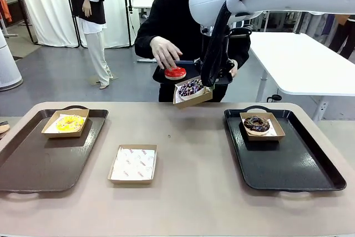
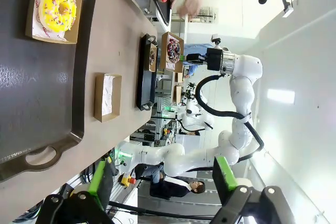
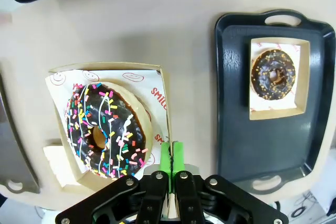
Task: Individually package the donuts and arrange them on the tray.
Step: Place the picked Paper togo box on the Handle tray while simultaneously picking up another Paper togo box from the table with the other hand.
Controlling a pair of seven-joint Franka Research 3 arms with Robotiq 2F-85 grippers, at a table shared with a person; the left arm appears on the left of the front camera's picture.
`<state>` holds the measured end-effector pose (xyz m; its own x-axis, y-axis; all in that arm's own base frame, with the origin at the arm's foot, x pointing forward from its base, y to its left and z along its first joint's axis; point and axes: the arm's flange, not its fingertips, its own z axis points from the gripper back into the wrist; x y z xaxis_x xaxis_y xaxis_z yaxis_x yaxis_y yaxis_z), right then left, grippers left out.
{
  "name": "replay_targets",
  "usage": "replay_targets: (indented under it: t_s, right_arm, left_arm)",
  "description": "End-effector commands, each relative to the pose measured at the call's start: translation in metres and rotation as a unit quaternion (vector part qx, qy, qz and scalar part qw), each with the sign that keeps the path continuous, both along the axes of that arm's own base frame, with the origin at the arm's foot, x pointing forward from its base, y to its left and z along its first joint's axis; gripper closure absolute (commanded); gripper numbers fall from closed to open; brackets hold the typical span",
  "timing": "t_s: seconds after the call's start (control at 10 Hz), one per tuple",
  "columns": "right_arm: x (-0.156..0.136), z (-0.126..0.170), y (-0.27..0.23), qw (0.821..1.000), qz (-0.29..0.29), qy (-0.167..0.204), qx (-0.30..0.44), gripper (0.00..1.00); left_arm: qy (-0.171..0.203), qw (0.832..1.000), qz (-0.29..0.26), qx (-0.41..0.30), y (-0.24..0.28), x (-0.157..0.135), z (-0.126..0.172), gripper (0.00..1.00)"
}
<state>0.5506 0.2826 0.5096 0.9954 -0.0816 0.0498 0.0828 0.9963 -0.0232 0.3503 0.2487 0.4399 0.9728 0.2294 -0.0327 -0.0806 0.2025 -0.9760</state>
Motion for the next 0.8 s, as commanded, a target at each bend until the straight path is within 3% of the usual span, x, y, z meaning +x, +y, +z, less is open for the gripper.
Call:
replay_targets:
  t_s: [0.0,0.4,0.5,0.7]
  right_arm:
    - [-0.002,0.002,0.0,1.0,-0.01,0.005,0.006,1.0]
    - [0.0,0.0,0.0,1.0,0.0,0.0,0.0,0.99]
    - [-0.01,0.011,-0.008,0.999,0.038,-0.009,-0.007,0.99]
    - [-0.039,0.034,-0.035,0.997,0.073,-0.008,0.0,0.99]
  left_arm:
    - [0.001,1.0,-0.004,0.006,0.0,-0.005,0.003,0.0]
    - [0.001,1.0,-0.004,0.006,0.0,-0.005,0.003,0.0]
    - [0.0,1.0,0.0,0.0,0.0,0.0,0.0,0.0]
    - [0.013,0.998,-0.019,0.051,-0.024,0.006,0.026,0.0]
